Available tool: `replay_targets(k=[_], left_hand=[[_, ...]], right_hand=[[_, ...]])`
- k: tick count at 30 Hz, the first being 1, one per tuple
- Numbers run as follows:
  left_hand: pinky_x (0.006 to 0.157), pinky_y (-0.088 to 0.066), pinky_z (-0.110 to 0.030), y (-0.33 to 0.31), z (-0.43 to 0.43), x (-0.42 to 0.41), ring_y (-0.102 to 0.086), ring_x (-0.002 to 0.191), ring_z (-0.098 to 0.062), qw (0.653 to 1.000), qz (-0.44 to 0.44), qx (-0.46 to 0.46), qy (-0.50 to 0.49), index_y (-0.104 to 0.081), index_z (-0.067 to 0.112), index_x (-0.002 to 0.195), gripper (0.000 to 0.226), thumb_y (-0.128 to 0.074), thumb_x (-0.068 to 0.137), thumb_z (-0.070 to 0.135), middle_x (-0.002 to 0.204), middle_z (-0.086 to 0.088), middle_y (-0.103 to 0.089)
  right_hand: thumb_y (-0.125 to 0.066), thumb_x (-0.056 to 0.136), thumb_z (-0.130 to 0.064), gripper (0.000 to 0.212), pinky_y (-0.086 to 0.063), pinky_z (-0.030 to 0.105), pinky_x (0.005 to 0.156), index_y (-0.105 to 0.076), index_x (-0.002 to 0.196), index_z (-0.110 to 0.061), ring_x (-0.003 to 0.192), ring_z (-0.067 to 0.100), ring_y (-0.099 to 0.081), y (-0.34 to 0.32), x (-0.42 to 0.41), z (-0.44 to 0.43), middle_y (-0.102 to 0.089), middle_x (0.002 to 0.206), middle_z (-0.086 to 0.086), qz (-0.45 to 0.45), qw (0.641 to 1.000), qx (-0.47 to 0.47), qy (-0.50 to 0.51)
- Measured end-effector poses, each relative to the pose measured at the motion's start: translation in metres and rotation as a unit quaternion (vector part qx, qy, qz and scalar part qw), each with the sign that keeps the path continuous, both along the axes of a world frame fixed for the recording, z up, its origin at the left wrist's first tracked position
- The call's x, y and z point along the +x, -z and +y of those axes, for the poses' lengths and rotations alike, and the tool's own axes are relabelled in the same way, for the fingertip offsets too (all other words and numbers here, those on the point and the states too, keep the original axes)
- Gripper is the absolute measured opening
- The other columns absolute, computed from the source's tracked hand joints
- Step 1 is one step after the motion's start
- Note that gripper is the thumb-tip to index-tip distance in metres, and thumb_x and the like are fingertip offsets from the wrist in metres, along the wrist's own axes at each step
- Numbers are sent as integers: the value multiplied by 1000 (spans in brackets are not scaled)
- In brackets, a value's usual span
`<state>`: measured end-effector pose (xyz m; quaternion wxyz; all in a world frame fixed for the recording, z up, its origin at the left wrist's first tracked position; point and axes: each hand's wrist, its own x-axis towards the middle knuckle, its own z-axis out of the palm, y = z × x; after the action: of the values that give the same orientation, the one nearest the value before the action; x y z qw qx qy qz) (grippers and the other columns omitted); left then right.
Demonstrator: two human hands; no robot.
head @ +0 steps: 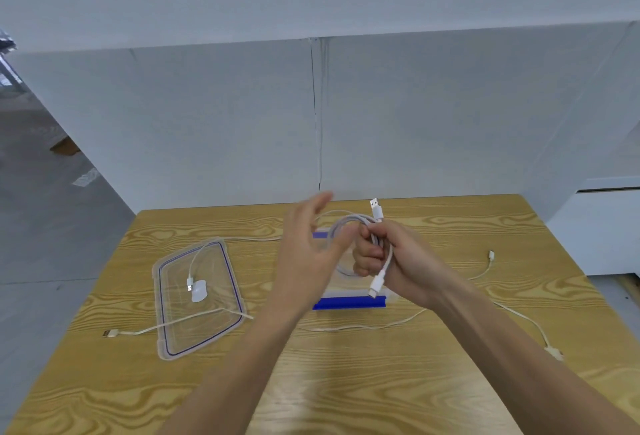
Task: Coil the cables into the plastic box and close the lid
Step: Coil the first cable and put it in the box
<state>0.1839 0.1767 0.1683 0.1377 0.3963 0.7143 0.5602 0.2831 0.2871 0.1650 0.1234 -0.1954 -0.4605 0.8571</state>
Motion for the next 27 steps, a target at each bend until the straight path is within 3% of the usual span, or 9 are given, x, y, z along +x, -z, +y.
replay_targets(k=[2,4,7,10,13,16,20,24,27], left_hand=[[96,-42,-22,-6,4,-18,-50,118,-3,994,-57,-77,52,-38,29,137,70,-61,76,55,124,11,-53],[85,-50,-22,-12,7,-27,-63,98,-8,977,-103,-111,149,-40,23,137,57,-59,86,37,100,13,-67],[62,-48,-26,-12,10,-30,-57,58,-16,972,-92,-98,191,-61,14,117,25,-51,95,22,64,8,-62],[56,-41,-33,-7,13,-26,-47,47,-16,980,-111,-67,148,-67,14,92,21,-47,97,21,49,4,-49],[50,-38,-32,-3,15,-20,-39,42,-13,984,-147,-27,102,-60,16,78,24,-46,98,19,44,9,-43],[44,-31,-29,1,18,-18,-31,42,-11,980,-187,6,63,-56,13,79,24,-43,99,19,45,9,-38],[42,-23,-28,3,21,-19,-25,43,-12,978,-202,42,40,-54,9,82,22,-43,99,19,46,8,-33],[39,-26,-21,1,21,-20,-25,41,-10,975,-211,60,22,-54,4,86,22,-43,99,17,47,5,-31],[39,-26,-20,2,21,-19,-26,42,-10,973,-222,61,23,-54,3,85,23,-42,99,17,49,1,-31]], right_hand=[[-31,94,-10,25,-32,29,54,-43,72,-11,48,15,-27,-1,3,1,-26,56,3,2,999,8,-46],[-34,92,-13,24,-33,29,55,-46,71,-11,50,16,-28,-4,3,2,-25,58,4,9,996,22,-91],[-35,95,-13,26,-36,30,57,-49,74,-9,51,17,-31,-8,2,4,-26,59,5,2,994,20,-105],[-38,98,-14,21,-46,33,61,-52,85,-6,53,18,-35,-12,3,8,-31,60,5,-14,994,28,-104],[-36,99,-11,22,-50,34,70,-55,101,0,57,19,-41,-11,3,9,-37,63,6,-19,996,43,-79],[-34,101,-8,30,-51,36,78,-55,118,2,65,22,-50,-8,2,8,-49,66,8,-16,998,55,-38],[-34,101,-11,32,-54,39,90,-55,122,-1,80,26,-61,-7,3,6,-59,79,15,-28,993,115,-14],[-34,98,-7,34,-51,40,94,-57,123,-2,100,31,-65,-12,11,13,-66,101,23,5,994,84,-71],[-37,96,-6,38,-44,48,101,-51,132,-4,118,36,-56,-10,17,26,-59,123,26,25,984,88,-155]])
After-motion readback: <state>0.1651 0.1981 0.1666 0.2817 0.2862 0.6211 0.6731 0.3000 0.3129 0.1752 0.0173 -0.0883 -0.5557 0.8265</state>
